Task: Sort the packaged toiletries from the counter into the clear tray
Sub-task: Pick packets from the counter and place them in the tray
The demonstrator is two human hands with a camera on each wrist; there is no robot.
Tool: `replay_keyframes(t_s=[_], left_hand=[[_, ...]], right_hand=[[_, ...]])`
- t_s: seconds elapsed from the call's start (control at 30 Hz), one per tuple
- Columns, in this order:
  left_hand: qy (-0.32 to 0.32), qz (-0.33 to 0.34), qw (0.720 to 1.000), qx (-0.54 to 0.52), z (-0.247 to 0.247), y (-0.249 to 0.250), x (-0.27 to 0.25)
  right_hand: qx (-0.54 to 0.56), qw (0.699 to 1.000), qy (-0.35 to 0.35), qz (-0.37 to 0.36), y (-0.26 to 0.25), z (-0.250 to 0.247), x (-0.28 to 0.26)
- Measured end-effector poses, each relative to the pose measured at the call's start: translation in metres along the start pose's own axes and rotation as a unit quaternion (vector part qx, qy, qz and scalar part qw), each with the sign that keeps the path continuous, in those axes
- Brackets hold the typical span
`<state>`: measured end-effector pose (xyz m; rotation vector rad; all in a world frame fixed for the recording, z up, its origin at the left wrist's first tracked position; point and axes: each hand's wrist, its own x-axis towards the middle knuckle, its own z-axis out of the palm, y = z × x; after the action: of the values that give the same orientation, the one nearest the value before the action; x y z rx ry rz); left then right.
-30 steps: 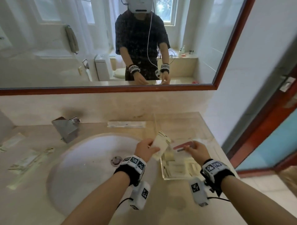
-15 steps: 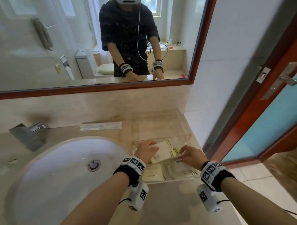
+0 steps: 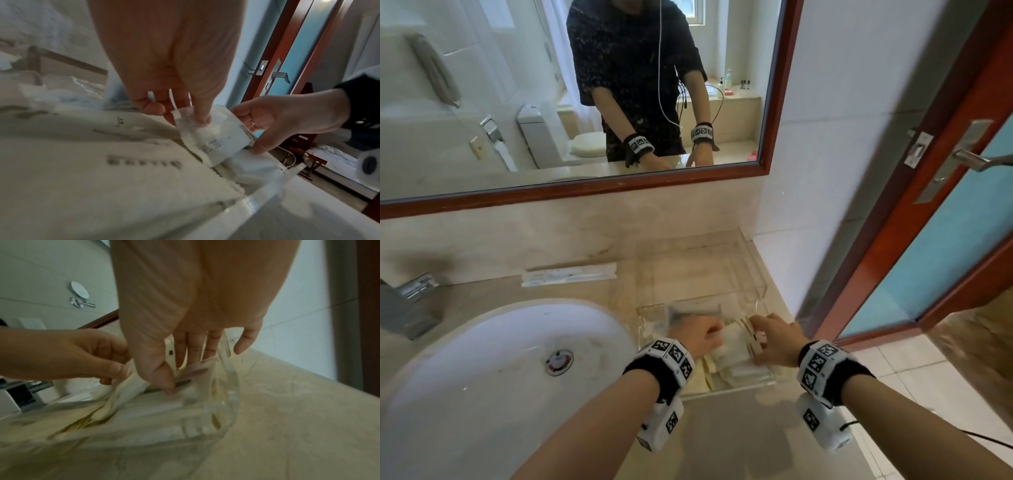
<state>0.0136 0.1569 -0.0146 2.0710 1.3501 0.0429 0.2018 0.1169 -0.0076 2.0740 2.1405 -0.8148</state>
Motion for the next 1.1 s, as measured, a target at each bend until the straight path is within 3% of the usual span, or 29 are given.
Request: replay_keyframes(t_s=[0.13, 0.37, 0.5, 0.67, 0.8, 0.97, 1.1], left_hand=[[-0.008, 0.042, 0.997, 0.062, 0.002, 0.012, 0.004], [-0.002, 0.068, 0.997, 0.035, 0.012, 0.021, 0.008], [-0.019, 0.064, 0.996, 0.053, 0.015, 0.019, 0.005], [-0.070, 0.011, 0.996, 0.047, 0.018, 0.012, 0.003], [-0.092, 0.008, 0.995, 0.049, 0.018, 0.011, 0.000], [-0.102, -0.006, 0.990, 0.095, 0.018, 0.019, -0.004], [-0.067, -0.022, 0.991, 0.112, 0.026, 0.030, -0.008]], right_hand=[[0.094, 0.995, 0.026, -0.017, 0.000, -0.003, 0.004], [-0.064, 0.997, 0.030, -0.035, 0.001, -0.005, 0.004], [-0.062, 0.997, 0.024, -0.034, 0.000, -0.003, 0.004], [-0.091, 0.993, 0.050, -0.048, 0.000, 0.004, 0.003], [-0.114, 0.987, 0.078, -0.083, -0.002, 0.001, 0.002], [-0.128, 0.986, 0.014, -0.105, -0.012, -0.006, -0.004], [-0.174, 0.979, -0.034, -0.104, -0.017, -0.005, -0.001]])
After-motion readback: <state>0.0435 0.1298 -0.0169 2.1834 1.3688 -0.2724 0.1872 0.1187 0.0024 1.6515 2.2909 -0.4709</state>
